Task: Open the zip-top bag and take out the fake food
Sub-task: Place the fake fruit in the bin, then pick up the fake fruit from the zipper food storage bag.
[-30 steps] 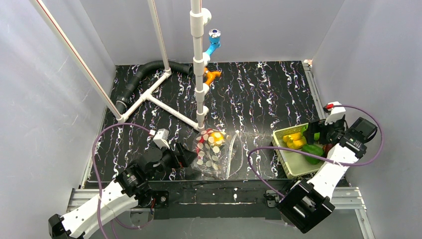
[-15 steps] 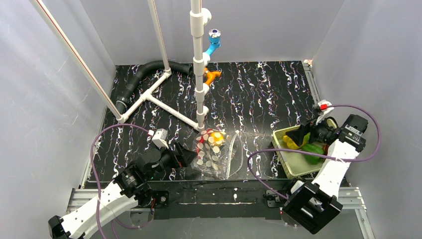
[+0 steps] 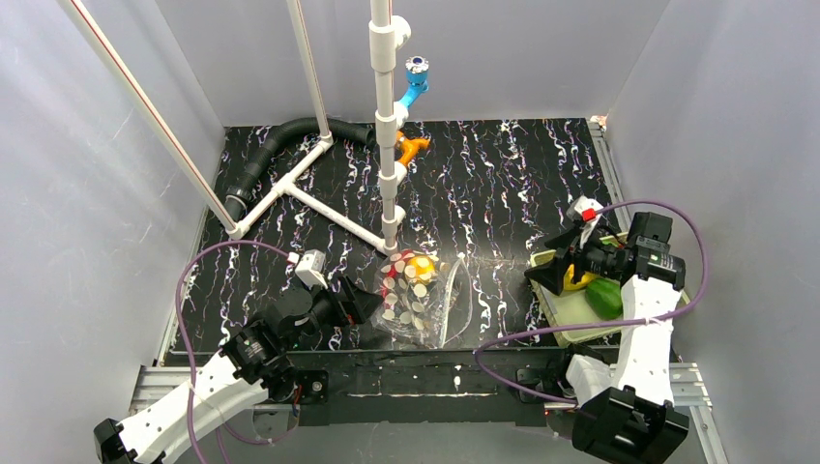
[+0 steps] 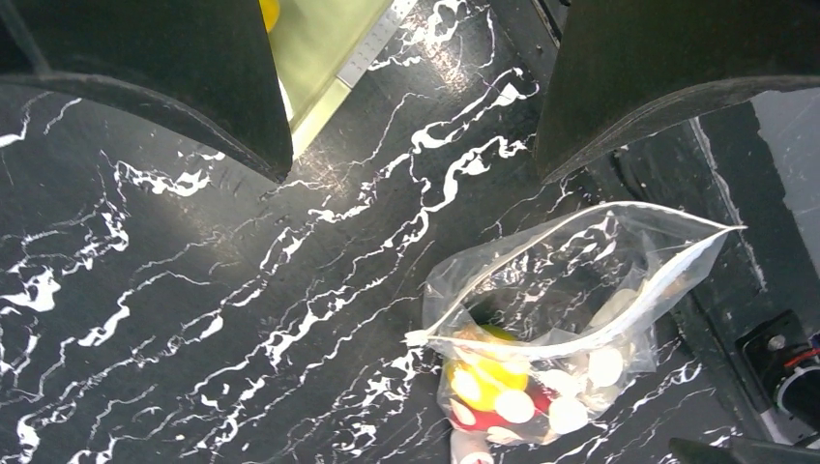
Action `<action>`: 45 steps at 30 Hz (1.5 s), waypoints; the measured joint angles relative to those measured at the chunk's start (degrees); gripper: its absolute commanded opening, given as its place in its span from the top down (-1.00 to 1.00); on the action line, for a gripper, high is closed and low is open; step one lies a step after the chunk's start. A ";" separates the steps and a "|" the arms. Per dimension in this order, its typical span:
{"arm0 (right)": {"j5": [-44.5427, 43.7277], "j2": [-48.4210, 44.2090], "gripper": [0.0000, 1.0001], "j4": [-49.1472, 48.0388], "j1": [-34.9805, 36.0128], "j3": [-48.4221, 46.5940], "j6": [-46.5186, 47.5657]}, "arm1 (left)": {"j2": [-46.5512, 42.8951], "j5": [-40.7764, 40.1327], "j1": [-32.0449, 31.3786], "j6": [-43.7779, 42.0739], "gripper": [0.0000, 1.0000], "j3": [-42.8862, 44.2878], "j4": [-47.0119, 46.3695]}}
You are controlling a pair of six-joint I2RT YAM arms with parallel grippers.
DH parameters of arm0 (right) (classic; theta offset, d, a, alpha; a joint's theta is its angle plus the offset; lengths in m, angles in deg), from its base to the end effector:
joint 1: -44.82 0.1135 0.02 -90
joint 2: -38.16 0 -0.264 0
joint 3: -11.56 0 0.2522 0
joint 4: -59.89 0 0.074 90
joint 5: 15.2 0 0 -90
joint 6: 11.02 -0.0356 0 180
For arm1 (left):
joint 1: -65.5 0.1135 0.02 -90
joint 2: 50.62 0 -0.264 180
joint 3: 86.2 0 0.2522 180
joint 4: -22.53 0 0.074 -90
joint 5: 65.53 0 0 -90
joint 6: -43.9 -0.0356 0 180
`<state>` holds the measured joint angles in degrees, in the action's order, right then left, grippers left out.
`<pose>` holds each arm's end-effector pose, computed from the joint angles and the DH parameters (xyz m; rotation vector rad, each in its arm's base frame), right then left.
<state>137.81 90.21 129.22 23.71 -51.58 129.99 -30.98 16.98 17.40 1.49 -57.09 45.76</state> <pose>0.1538 -0.0254 0.2935 -0.8515 1.8394 0.6550 0.0878 -0.0909 0.2177 -0.0910 1.9402 -1.0431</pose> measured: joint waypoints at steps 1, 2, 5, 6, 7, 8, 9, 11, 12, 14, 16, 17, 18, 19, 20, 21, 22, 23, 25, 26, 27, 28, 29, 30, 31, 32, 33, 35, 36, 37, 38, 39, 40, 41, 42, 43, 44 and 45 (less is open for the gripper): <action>0.17 -0.17 -0.99 0.11 0.68 0.00 -0.02 | 0.00 0.00 0.00 0.00 -0.96 0.00 0.00; 0.28 -0.31 -0.99 0.13 1.22 0.00 -0.02 | 0.00 0.00 0.00 0.00 -0.96 0.00 0.00; 0.85 -0.85 -0.99 0.15 2.38 0.02 -0.17 | 0.02 0.00 0.00 -0.02 -0.97 0.00 0.00; 1.11 -1.03 -0.99 0.15 2.58 0.07 -0.20 | 0.02 0.00 0.00 -0.02 -0.96 0.00 0.00; 1.38 -1.18 -0.99 0.15 2.78 0.15 -0.22 | 0.02 0.00 0.00 -0.02 -0.96 0.00 0.00; 1.66 -1.36 -0.99 0.13 2.91 0.35 -0.20 | 0.02 0.00 0.00 -0.04 -0.97 0.00 0.00; 1.75 -1.44 -0.99 0.22 3.04 0.55 -0.13 | 0.02 0.00 0.00 -0.02 -0.97 0.00 0.02; 1.95 -1.49 -0.99 0.59 3.37 1.09 0.22 | 0.02 0.00 0.00 -0.04 -0.97 0.00 0.00; 2.01 -1.49 -0.99 0.83 3.58 1.42 0.39 | 0.02 0.00 0.00 -0.04 -0.97 0.00 0.00; 2.05 -1.51 -0.99 1.33 3.93 1.97 0.74 | 0.15 0.00 0.00 -0.04 -0.96 0.00 -0.02; 1.86 -1.60 -0.99 1.42 4.37 2.51 1.16 | 0.48 0.02 0.00 -0.04 -0.97 0.00 -0.04; 1.81 -1.66 -0.99 1.36 4.59 2.78 1.36 | 0.79 0.00 0.00 -0.04 -0.97 0.00 -0.07; 1.64 -1.79 -0.99 1.31 4.87 3.08 1.51 | 1.05 0.02 0.00 -0.04 -0.97 0.00 -0.04; 1.46 -1.90 -0.99 1.33 5.20 3.39 1.57 | 1.29 0.02 0.00 -0.04 -0.97 0.00 -0.07; 1.29 -1.99 -0.99 1.33 5.55 3.56 1.66 | 1.44 0.02 0.00 -0.02 -0.97 0.00 -0.04; 1.16 -2.01 -0.99 1.27 5.86 3.65 1.73 | 1.53 0.02 0.00 -0.04 -0.97 0.00 -0.07; 0.98 -2.10 -0.99 1.14 6.23 3.82 1.75 | 1.53 0.04 0.00 -0.04 -0.97 0.00 -0.07; 0.70 -2.14 -0.99 1.11 6.58 3.98 1.77 | 1.53 0.04 0.00 -0.04 -0.97 0.00 -0.07; 0.07 -2.14 -0.99 0.92 7.37 4.22 1.77 | 1.53 0.04 0.00 -0.02 -0.97 0.00 -0.07; -0.13 -2.14 -0.99 0.87 7.65 4.24 1.75 | 1.51 0.02 0.00 -0.02 -0.97 0.00 -0.07; -0.37 -2.14 -0.99 0.74 8.09 4.24 1.75 | 1.51 0.02 0.00 -0.02 -0.97 0.00 -0.07; -0.70 -2.14 -0.99 0.46 8.50 4.26 1.73 | 1.51 0.02 0.00 -0.02 -0.97 0.00 -0.07; -0.96 -2.14 -0.99 0.22 8.79 4.26 1.73 | 1.51 0.02 0.00 -0.02 -0.97 0.00 -0.07; -1.36 -2.14 -0.99 -0.13 9.25 4.28 1.70 | 1.51 0.02 0.00 -0.02 -0.97 0.00 -0.07; -1.55 -2.14 -0.99 -0.28 9.60 4.28 1.68 | 1.46 0.02 0.00 -0.02 -0.97 0.00 -0.07; -1.81 -2.14 -0.99 -0.46 10.03 4.31 1.66 | 1.42 0.02 0.00 -0.02 -0.96 0.00 -0.07; -2.10 -2.14 -0.99 -0.63 10.45 4.31 1.64 | 1.40 0.02 0.00 -0.02 -0.96 0.00 -0.07; -2.97 -2.19 -0.99 -1.20 11.37 4.37 1.46 | 1.29 0.02 0.00 -0.02 -0.96 0.00 -0.07; -3.45 -2.29 -0.99 -1.77 11.91 4.61 1.42 | 1.25 0.04 0.00 0.00 -0.96 0.00 -0.07; -3.89 -2.40 -0.99 -2.01 12.37 4.87 1.31 | 1.25 0.02 0.00 -0.02 -0.96 0.00 -0.07; -4.48 -2.56 -0.99 -2.21 13.03 5.25 1.27 | 1.25 0.02 0.00 0.00 -0.97 0.00 -0.07; -5.03 -2.62 -0.99 -2.25 13.66 5.55 1.25 | 1.25 0.04 0.00 -0.02 -0.97 0.00 -0.07; -5.49 -2.69 -0.99 -2.54 14.32 5.86 1.22 | 1.25 0.02 0.00 0.00 -0.96 0.00 -0.07; -5.90 -2.69 -0.99 -2.80 14.99 6.14 1.20 | 1.25 0.02 0.00 0.00 -0.96 0.00 -0.07; -6.29 -2.69 -0.99 -2.91 15.58 6.23 1.16 | 1.25 0.02 0.00 0.00 -0.97 0.00 -0.07; -6.73 -2.71 -0.99 -3.28 16.35 6.34 1.03 | 1.25 0.02 0.00 0.00 -0.97 0.00 -0.07; -7.19 -2.73 -0.99 -3.54 17.16 6.45 0.85 | 1.25 0.02 0.00 0.00 -0.96 0.00 -0.07; -7.61 -2.73 -0.99 -3.76 17.75 6.51 0.70 | 1.25 0.04 0.00 0.00 -0.96 0.00 -0.07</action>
<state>130.20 87.48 125.46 41.46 -45.07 130.69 -29.74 17.02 17.40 1.49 -57.09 45.70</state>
